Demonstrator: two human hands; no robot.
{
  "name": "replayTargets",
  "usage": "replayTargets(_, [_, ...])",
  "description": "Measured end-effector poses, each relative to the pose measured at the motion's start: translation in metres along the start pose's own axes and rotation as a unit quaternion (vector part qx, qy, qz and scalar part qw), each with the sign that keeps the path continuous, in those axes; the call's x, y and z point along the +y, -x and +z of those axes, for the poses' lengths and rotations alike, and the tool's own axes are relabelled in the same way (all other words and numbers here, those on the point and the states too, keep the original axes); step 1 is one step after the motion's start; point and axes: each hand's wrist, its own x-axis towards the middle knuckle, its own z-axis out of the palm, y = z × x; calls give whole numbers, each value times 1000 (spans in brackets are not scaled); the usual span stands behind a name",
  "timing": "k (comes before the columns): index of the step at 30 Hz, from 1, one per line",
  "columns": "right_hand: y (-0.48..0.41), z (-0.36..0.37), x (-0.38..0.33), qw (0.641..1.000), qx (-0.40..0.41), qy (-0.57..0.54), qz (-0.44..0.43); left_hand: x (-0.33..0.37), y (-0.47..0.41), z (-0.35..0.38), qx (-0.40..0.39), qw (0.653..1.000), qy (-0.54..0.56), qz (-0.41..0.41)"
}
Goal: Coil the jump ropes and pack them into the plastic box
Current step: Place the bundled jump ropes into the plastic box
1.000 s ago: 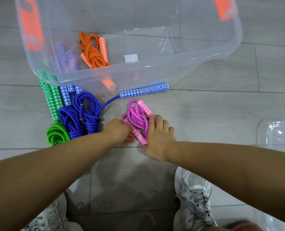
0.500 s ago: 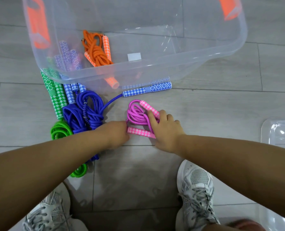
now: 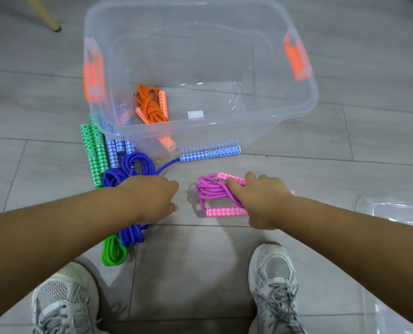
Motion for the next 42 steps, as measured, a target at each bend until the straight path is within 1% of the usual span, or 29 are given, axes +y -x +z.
replayTargets(6, [56, -47, 10, 993, 115, -10, -3, -17, 57, -46, 110, 994, 9, 17])
replayTargets(11, [82, -98, 21, 975, 213, -67, 16, -44, 87, -90, 199, 979, 34, -20])
replayTargets(16, [65, -148, 33, 953, 286, -92, 25, -82, 59, -126, 276, 951, 117, -70])
replayTargets(19, [34, -168, 40, 950, 295, -103, 33, -103, 22, -137, 303, 944, 77, -101])
replayTargets(22, [-5, -182, 45, 955, 275, -102, 36, -119, -15, -151, 321, 939, 21, -121])
replayTargets(25, [-46, -188, 48, 965, 240, -95, 44, -129, -47, -165, 328, 933, -15, -145])
replayTargets(27, [-73, -188, 49, 971, 214, -95, 51, -133, -64, -172, 341, 928, -34, -146])
replayTargets(33, [-145, -167, 50, 980, 105, -153, 76, -147, -107, -175, 350, 924, -76, -138])
replayTargets(37, [-175, -148, 48, 975, 62, -186, 109, -151, -112, -166, 382, 911, -73, -134])
replayTargets(42, [-205, -123, 32, 951, 16, -273, 145, -153, -119, -158, 434, 890, -60, -124])
